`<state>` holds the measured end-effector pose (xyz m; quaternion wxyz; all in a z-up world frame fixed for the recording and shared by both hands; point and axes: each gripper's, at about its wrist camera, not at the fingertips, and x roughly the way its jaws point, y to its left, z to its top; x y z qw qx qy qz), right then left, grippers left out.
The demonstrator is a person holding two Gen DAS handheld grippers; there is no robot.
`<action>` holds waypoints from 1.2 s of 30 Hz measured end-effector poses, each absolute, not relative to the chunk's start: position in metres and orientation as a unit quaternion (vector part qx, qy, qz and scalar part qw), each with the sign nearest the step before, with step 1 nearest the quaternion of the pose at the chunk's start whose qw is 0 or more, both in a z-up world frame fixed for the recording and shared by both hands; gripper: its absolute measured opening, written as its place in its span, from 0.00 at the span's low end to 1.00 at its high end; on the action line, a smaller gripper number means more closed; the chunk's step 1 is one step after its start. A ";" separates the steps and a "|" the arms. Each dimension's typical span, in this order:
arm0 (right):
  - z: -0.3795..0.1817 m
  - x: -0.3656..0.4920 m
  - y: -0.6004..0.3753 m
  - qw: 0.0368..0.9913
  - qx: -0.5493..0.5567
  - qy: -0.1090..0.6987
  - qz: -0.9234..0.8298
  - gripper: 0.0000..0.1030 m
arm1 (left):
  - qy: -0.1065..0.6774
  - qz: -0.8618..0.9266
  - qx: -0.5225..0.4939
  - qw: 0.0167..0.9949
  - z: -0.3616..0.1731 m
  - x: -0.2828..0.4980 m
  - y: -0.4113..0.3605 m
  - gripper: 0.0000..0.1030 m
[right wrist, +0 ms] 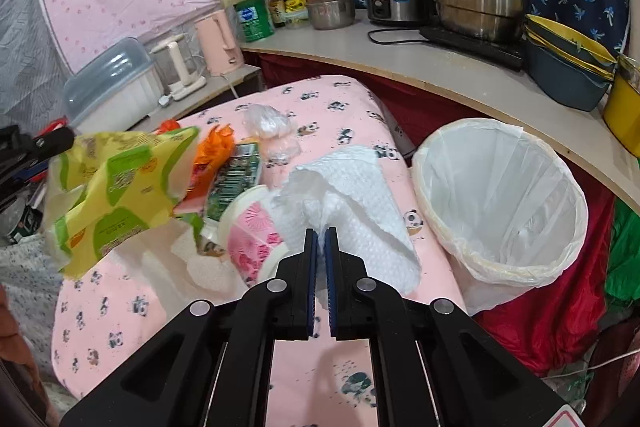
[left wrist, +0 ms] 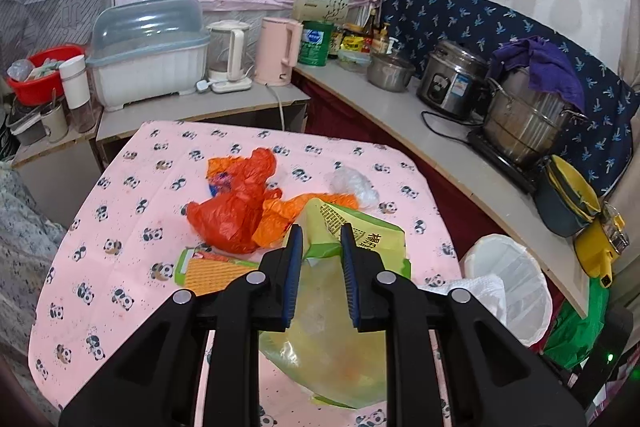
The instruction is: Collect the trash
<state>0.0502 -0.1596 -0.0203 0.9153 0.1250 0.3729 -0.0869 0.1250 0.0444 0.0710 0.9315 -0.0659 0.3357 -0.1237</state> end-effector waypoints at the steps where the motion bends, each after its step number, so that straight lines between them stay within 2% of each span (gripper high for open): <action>1: -0.019 0.048 -0.155 0.916 0.128 0.373 -0.074 0.05 | 0.332 -0.128 -0.064 0.932 0.074 0.125 0.041 0.18; 7: -0.032 0.051 -0.107 0.910 0.138 0.391 0.027 0.05 | 0.339 -0.140 -0.057 0.929 0.075 0.126 0.027 0.18; 14: -0.115 0.087 -0.055 0.857 0.134 0.490 0.089 0.05 | 0.332 -0.135 -0.071 0.931 0.084 0.124 0.049 0.18; 16: -0.129 0.087 -0.050 0.855 0.133 0.495 0.083 0.04 | 0.323 -0.127 -0.075 0.935 0.090 0.124 0.063 0.17; 30: -0.124 0.092 -0.040 0.855 0.096 0.508 0.052 0.04 | 0.309 -0.032 -0.113 0.944 0.094 0.126 0.160 0.14; 36: -0.088 0.085 -0.051 0.879 0.089 0.469 0.024 0.04 | 0.317 -0.031 -0.115 0.941 0.089 0.120 0.168 0.13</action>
